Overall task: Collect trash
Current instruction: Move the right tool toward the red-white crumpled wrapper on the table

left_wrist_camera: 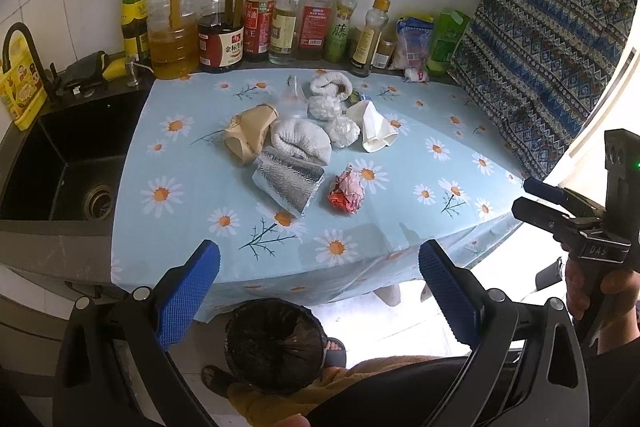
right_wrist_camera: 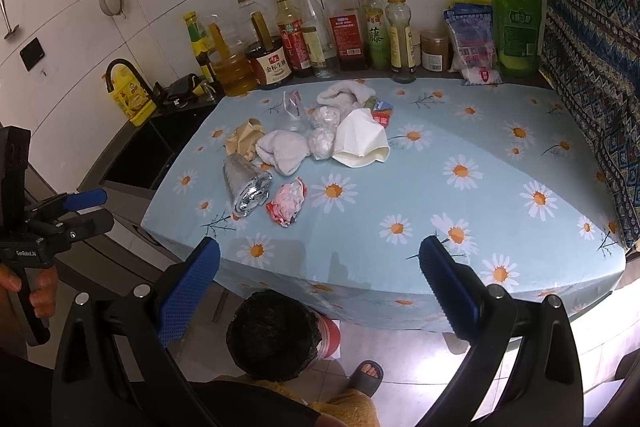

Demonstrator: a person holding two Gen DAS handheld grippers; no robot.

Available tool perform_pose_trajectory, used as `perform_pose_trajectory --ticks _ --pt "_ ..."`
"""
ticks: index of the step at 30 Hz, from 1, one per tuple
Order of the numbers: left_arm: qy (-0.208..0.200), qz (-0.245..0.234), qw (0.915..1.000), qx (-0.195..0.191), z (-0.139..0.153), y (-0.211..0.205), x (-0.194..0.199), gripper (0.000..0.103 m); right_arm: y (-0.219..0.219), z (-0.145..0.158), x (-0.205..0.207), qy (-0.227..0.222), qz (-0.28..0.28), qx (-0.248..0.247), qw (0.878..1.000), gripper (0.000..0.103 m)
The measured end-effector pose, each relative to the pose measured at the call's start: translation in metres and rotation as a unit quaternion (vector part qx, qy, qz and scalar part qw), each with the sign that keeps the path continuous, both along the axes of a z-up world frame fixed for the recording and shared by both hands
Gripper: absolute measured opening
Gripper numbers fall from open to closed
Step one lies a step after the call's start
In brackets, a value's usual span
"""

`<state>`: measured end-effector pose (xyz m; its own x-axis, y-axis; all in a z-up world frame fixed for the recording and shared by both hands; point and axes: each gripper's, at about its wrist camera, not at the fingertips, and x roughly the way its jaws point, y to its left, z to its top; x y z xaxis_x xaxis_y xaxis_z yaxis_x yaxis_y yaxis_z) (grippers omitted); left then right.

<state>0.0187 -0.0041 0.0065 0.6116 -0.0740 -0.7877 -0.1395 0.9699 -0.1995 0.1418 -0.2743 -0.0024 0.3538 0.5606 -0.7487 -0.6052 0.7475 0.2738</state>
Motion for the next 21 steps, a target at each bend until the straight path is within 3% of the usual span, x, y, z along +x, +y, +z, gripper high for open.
perform_pose_trajectory --ticks 21 --pt "-0.002 -0.004 1.0000 -0.005 -0.0012 -0.0027 0.0031 0.096 0.0026 0.0028 0.0028 -0.010 -0.003 -0.014 1.000 0.099"
